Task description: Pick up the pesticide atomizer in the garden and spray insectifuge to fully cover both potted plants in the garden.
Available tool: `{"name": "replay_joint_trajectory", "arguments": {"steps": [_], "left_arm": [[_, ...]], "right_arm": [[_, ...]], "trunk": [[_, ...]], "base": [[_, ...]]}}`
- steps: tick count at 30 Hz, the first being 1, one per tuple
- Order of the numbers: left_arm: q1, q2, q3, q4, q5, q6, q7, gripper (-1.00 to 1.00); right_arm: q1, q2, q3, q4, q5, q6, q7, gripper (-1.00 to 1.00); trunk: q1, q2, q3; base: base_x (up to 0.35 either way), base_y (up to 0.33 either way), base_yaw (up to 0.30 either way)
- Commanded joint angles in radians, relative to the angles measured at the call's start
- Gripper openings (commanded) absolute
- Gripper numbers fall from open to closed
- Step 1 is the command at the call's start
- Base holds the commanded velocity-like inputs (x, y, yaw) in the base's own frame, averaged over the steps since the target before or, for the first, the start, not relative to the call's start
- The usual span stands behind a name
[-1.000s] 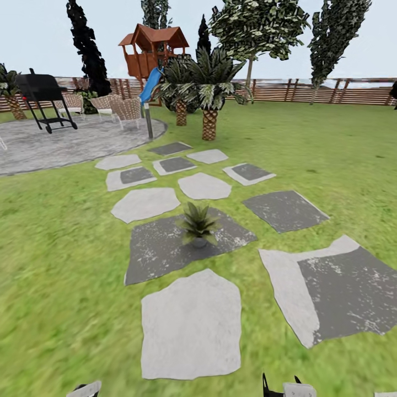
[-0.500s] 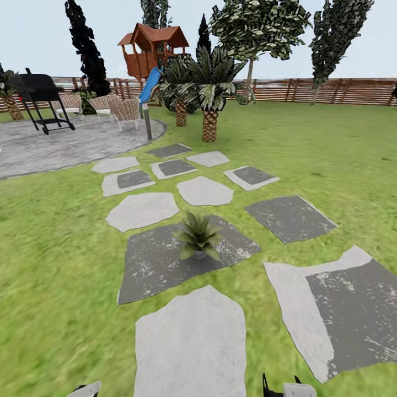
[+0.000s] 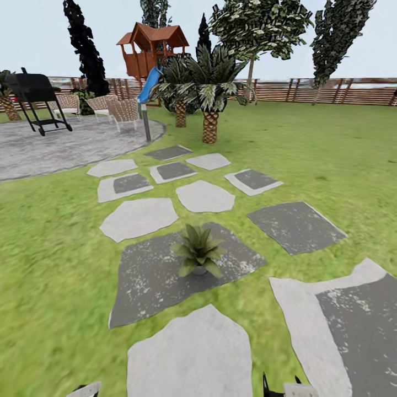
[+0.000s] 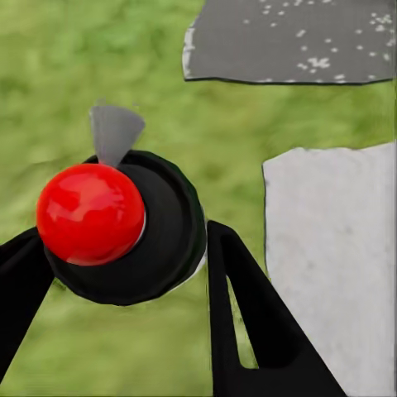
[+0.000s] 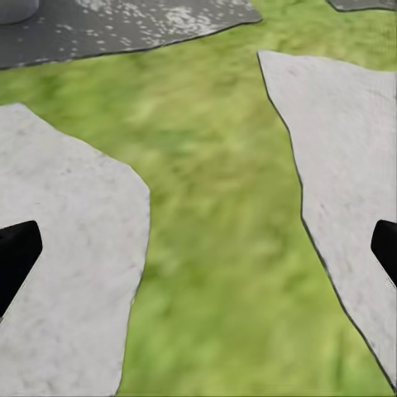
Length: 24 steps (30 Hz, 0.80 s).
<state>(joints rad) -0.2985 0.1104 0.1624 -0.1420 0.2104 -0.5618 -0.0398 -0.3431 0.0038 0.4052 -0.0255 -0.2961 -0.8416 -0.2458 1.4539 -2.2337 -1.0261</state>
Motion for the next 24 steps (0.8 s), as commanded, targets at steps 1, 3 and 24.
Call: {"name": "replay_joint_trajectory", "arguments": {"steps": [1, 3, 24], "left_arm": [[-0.001, 0.000, 0.000, 0.001, 0.007, -0.003, -0.005, -1.00], [-0.001, 0.000, 0.000, 0.001, 0.007, -0.003, -0.005, -1.00], [-0.001, 0.000, 0.000, 0.001, 0.007, -0.003, -0.005, -1.00]], "right_arm": [[-0.001, 0.000, 0.009, 0.001, -0.006, -0.002, -0.004, 1.00], [-0.001, -0.001, 0.009, 0.001, -0.006, -0.002, -0.004, 1.00], [-0.001, 0.001, 0.009, 0.000, -0.006, -0.002, -0.004, 1.00]], "trunk": [[0.000, 0.000, -0.001], [0.000, 0.000, -0.001], [0.000, 0.000, -0.001]], "base": [[0.339, 0.000, 0.000], [0.339, 0.000, 0.000], [0.339, 0.000, 0.000]]}}
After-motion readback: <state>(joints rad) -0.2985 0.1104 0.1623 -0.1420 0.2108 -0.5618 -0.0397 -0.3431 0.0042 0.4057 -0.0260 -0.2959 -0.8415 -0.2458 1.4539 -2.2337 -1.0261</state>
